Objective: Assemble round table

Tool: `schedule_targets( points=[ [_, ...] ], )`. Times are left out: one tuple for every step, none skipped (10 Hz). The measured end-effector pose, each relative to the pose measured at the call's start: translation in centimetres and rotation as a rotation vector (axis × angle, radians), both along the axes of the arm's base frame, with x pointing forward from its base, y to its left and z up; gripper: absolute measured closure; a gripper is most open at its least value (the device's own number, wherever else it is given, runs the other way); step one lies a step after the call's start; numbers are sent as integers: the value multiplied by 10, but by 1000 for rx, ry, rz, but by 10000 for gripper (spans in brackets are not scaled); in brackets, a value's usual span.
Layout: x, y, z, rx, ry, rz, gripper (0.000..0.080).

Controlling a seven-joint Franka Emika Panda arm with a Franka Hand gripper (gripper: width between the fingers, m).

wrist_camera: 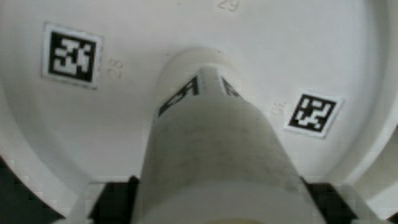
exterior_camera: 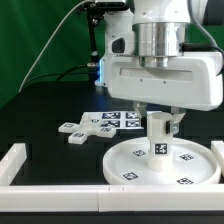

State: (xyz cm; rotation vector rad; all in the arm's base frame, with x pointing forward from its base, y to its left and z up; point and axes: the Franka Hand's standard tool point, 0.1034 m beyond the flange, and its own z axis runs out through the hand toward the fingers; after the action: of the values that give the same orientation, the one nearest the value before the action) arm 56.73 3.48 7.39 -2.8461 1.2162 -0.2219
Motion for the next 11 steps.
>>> schedule_targets(
  points=[
    [-1, 0, 0, 13, 0, -68, 391],
    [-1, -1, 0, 22, 0, -115, 390],
    [-2, -1, 0, 36, 1, -198, 390],
    [-4, 0, -1, 69, 6, -388, 390],
    [-5, 1, -1, 112, 0, -591, 390],
    [-7, 3, -1, 164, -3, -789, 390],
    [-7, 3, -1, 194, -1, -876, 390],
    [-8, 2, -2, 231, 3, -991, 390],
    [-7, 3, -2, 237, 4, -1031, 390],
    [-7, 3, -2, 233, 3, -1005, 390],
    [-8, 3, -2, 227, 3, -968, 390]
  ],
)
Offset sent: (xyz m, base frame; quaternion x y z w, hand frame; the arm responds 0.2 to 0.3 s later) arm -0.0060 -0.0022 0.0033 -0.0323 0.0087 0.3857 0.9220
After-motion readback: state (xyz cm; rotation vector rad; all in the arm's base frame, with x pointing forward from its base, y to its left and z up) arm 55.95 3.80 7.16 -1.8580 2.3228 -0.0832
